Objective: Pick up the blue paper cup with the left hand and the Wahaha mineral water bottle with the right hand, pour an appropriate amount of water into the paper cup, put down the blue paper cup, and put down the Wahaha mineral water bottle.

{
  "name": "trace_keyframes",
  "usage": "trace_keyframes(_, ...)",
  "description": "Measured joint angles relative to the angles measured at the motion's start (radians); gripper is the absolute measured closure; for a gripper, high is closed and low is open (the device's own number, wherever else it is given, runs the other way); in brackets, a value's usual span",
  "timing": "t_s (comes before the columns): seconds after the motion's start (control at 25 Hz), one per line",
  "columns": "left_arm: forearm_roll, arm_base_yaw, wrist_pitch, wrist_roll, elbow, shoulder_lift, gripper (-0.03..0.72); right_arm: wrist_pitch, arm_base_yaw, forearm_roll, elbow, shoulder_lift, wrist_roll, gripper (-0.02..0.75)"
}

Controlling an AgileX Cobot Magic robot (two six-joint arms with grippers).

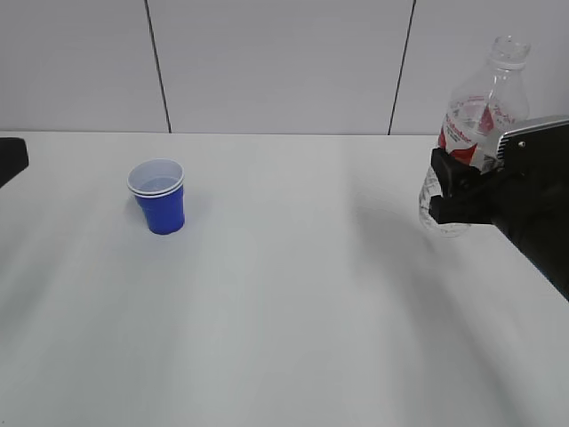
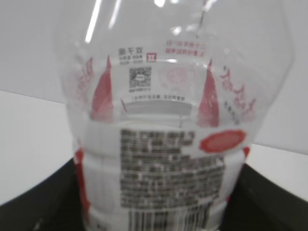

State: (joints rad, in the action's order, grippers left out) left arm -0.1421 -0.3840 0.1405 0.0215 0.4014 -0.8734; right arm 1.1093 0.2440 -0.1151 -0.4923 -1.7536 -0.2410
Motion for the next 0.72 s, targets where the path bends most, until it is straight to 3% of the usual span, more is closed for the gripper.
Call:
trace_keyframes(0.44,0.133,0.003,-0.626,-0.002,0.183,0.333,0.190,0.000,0.000,0.006,0.000,0.000,0.002,0.253)
trace_keyframes(0.72,0.191,0.003,-0.928,-0.002,0.204,0.563,0.218,0.000,0.000,0.033,0.000,0.000,0.017,0.253)
